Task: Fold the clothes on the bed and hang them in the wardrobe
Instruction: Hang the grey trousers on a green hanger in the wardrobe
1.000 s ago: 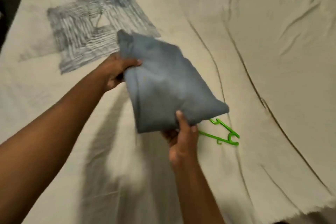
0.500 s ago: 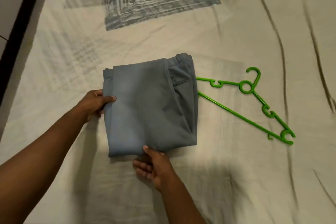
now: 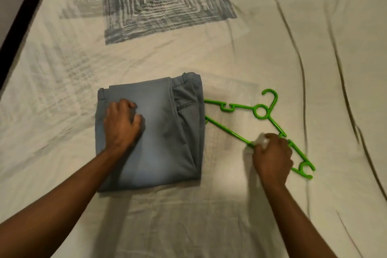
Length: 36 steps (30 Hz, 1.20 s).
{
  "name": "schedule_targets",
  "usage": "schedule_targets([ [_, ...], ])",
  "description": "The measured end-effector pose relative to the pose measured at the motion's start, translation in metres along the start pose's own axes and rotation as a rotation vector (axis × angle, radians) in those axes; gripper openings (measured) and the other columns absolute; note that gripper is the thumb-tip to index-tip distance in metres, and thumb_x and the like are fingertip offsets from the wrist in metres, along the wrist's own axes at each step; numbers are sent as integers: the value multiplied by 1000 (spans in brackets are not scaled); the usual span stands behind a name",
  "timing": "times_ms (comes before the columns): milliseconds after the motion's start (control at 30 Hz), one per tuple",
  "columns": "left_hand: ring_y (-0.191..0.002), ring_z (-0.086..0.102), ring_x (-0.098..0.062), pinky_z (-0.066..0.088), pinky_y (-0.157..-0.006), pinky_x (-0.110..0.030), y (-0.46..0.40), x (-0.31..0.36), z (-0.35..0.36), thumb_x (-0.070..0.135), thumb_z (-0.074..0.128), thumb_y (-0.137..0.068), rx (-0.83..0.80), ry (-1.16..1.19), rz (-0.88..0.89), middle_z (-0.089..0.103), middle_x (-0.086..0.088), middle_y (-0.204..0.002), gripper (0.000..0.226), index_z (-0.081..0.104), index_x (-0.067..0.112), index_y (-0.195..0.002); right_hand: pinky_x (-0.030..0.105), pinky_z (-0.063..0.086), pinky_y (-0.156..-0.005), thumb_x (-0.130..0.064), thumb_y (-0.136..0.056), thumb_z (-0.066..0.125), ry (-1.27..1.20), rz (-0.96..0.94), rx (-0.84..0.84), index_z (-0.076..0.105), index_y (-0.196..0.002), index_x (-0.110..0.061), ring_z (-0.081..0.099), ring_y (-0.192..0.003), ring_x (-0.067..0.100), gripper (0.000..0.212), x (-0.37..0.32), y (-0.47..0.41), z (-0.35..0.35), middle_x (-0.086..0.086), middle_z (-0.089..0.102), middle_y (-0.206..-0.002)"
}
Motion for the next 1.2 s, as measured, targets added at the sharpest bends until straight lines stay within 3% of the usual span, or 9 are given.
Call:
schedule_targets([
  [100,-105,48,-31,44,-90,-48,3,29,19,25,61,-90,-80,-21,51,51,-11,-109,26,53,16,-113,55,41,-90,-21,-86,66,132,-2,-31,51,-131,-4,47,-118,46,51,39,-47,-6,24,50,-130],
  [267,-111,48,-28,44,-95,-44,9,62,41,28,59,-94,-93,35,-59,50,-11,-117,31,53,15,-121,52,48,-79,-31,-92,65,256,-151,-169,52,-117,-5,53,-104,47,38,59,-80,-6,24,54,-114],
  [400,-120,46,-31,41,-101,-44,4,65,43,24,58,-97,-108,-5,-101,49,-15,-129,36,50,12,-129,50,45,-78,-31,-97,58,19,-30,-155,47,-115,-3,55,-101,50,36,75,-85,-14,27,52,-117],
  [533,-126,45,-35,42,-107,-50,-6,55,39,21,58,-97,-144,-119,-89,46,-17,-138,42,46,11,-136,44,36,-72,-26,-102,49,-318,70,-130,39,-106,-3,57,-94,51,25,83,-75,-25,30,60,-96],
  [700,-130,42,-37,39,-110,-53,-21,46,33,19,55,-98,-192,-226,-50,43,-17,-144,45,43,11,-141,43,46,-68,-16,-103,41,-437,-177,-23,44,-104,-15,60,-75,39,3,35,-53,-40,14,63,-82],
  [800,-130,41,-37,39,-109,-54,-34,41,30,19,54,-97,-214,-244,-37,43,-17,-145,47,41,12,-142,37,46,-63,-18,-99,40,-526,-367,-48,49,-104,-16,61,-67,28,11,-11,-41,-43,4,62,-76],
  [900,-134,38,-37,38,-109,-57,-50,37,27,21,57,-94,-272,-244,-32,41,-15,-148,58,36,14,-147,47,53,-64,-25,-97,39,-575,-524,-107,50,-104,-19,62,-67,27,15,-59,-32,-33,3,63,-74],
  [1067,-148,19,-34,26,-116,-59,-79,49,33,22,61,-91,-435,-260,13,29,-12,-159,75,23,17,-155,51,54,-66,-28,-102,40,-538,-574,-166,48,-101,-23,62,-69,29,9,-111,-36,4,4,63,-75],
  [1200,-132,41,-36,38,-107,-55,-108,51,40,25,60,-90,-486,-285,-3,49,-15,-144,64,35,19,-148,50,55,-68,-28,-104,42,-461,-588,-186,48,-101,-24,63,-70,27,7,-127,-49,23,4,64,-77],
])
Point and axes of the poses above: each hand's wrist, its own y-axis away from the middle knuckle, its own z-axis out of the palm, x = y × z, the point moved 4 cm from there along -y, towards the middle knuckle
